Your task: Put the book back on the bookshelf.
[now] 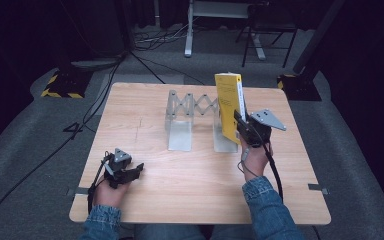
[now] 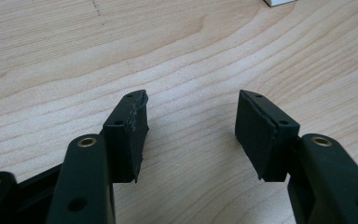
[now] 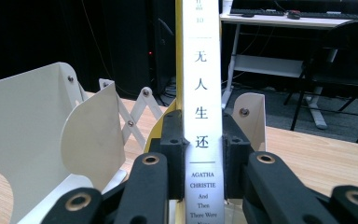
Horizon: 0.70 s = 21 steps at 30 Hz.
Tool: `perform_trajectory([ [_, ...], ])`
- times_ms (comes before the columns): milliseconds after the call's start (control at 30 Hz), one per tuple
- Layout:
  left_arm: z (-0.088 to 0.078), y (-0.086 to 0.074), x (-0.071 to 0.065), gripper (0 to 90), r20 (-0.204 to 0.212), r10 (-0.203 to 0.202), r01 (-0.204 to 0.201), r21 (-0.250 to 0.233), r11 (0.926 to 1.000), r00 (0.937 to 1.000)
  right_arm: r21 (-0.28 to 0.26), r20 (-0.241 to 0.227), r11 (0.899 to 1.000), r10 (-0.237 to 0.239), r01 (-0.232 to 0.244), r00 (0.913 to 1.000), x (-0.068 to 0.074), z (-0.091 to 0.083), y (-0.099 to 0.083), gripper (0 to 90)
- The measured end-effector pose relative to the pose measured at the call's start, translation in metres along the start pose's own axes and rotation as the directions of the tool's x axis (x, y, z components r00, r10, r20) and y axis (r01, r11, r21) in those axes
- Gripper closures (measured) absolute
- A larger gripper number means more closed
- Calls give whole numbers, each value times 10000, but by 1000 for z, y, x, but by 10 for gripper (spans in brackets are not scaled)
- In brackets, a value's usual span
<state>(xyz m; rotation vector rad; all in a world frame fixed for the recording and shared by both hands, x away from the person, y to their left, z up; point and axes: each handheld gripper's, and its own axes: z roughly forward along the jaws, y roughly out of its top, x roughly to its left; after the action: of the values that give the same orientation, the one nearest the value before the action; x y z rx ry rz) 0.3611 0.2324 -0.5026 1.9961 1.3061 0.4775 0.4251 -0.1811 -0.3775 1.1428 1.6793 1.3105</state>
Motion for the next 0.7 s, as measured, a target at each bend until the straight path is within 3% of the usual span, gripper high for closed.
perform_trajectory([
  [267, 0, 0, 0, 443, -14, 34, -34, -12, 10000, 10000, 88, -42, 9999, -87, 88, 10000, 2, 1, -3, 756],
  [533, 1, 0, -2, 441, -35, 80, -80, -26, 10000, 10000, 348, -540, 9991, -206, 225, 9983, 15, 9, -11, 753],
  [700, 1, 0, -2, 441, -26, 72, -72, -27, 10000, 10000, 965, -691, 9953, -60, 127, 9976, 15, 15, -18, 745],
])
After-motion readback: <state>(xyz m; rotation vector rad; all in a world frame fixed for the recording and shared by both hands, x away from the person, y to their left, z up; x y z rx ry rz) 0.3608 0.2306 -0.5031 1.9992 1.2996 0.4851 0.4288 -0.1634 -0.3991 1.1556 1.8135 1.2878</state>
